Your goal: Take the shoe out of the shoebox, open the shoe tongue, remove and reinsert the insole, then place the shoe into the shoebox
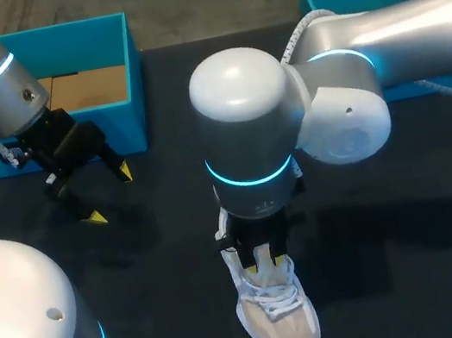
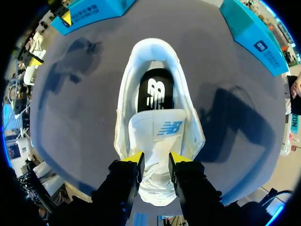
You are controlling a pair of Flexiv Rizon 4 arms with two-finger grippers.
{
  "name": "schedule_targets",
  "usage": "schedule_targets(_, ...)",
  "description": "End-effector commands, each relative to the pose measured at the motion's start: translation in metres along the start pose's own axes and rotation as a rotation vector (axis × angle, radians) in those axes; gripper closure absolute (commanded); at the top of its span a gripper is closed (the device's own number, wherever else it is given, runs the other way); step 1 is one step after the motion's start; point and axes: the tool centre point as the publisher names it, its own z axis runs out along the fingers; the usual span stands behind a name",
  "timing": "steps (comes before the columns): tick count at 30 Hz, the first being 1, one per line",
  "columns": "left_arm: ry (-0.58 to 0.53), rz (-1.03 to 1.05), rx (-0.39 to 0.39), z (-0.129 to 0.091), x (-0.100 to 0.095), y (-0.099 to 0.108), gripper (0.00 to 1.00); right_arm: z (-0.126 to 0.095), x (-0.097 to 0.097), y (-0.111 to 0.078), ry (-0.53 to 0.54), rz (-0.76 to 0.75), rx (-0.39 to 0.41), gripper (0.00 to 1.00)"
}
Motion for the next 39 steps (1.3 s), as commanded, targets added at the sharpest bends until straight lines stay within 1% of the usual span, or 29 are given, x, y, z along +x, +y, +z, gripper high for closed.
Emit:
schedule_targets(1, 0.000, 0.000, -0.003, 0.000, 0.001, 0.000, 0.00, -0.015, 0.003, -0.001, -0.032, -0.012, -0.017, 0.67)
schedule_targets(5, 0.000, 0.000, -0.003, 0.000, 0.001, 0.000, 0.00, -0.020, 0.003, 0.004, -0.050, -0.034, -0.024, 0.66)
schedule_targets(14, 0.000, 0.000, -0.003, 0.000, 0.001, 0.000, 0.00, -0.005, -0.003, 0.026, -0.039, -0.081, -0.037, 0.62)
schedule_targets(19, 0.000, 0.000, -0.003, 0.000, 0.001, 0.000, 0.00, -0.001, -0.004, 0.030, -0.024, -0.083, -0.029, 0.60)
schedule_targets(23, 0.000, 0.000, -0.003, 0.000, 0.001, 0.000, 0.00, -0.012, -0.003, 0.028, -0.043, -0.086, -0.042, 0.60)
schedule_targets(26, 0.000, 0.000, -0.003, 0.000, 0.001, 0.000, 0.00, -0.024, -0.002, 0.029, -0.046, -0.121, -0.056, 0.58)
schedule_targets(28, 0.000, 0.000, -0.003, 0.000, 0.001, 0.000, 0.00, -0.034, -0.003, 0.031, -0.022, -0.190, -0.085, 0.55)
schedule_targets(30, 0.000, 0.000, -0.003, 0.000, 0.001, 0.000, 0.00, -0.044, -0.006, 0.035, 0.008, -0.294, -0.100, 0.53)
schedule_targets(31, 0.000, 0.000, -0.003, 0.000, 0.001, 0.000, 0.00, -0.049, -0.007, 0.038, 0.004, -0.321, -0.100, 0.51)
schedule_targets(32, 0.000, 0.000, -0.003, 0.000, 0.001, 0.000, 0.00, -0.056, -0.009, 0.042, 0.011, -0.394, -0.108, 0.38)
schedule_targets(34, 0.000, 0.000, -0.003, 0.000, 0.001, 0.000, 0.00, -0.065, -0.012, 0.049, 0.005, -0.474, -0.103, 0.04)
schedule_targets(35, 0.000, 0.000, -0.003, 0.000, 0.001, 0.000, 0.00, -0.067, -0.013, 0.052, 0.003, -0.512, -0.096, 0.00)
schedule_targets(36, 0.000, 0.000, -0.003, 0.000, 0.001, 0.000, 0.00, -0.072, -0.015, 0.057, 0.004, -0.590, -0.095, 0.00)
schedule_targets(37, 0.000, 0.000, -0.003, 0.000, 0.001, 0.000, 0.00, -0.075, -0.016, 0.060, 0.000, -0.625, -0.099, 0.00)
schedule_targets(39, 0.000, 0.000, -0.003, 0.000, 0.001, 0.000, 0.00, -0.083, -0.021, 0.069, 0.023, -0.839, -0.088, 0.00)
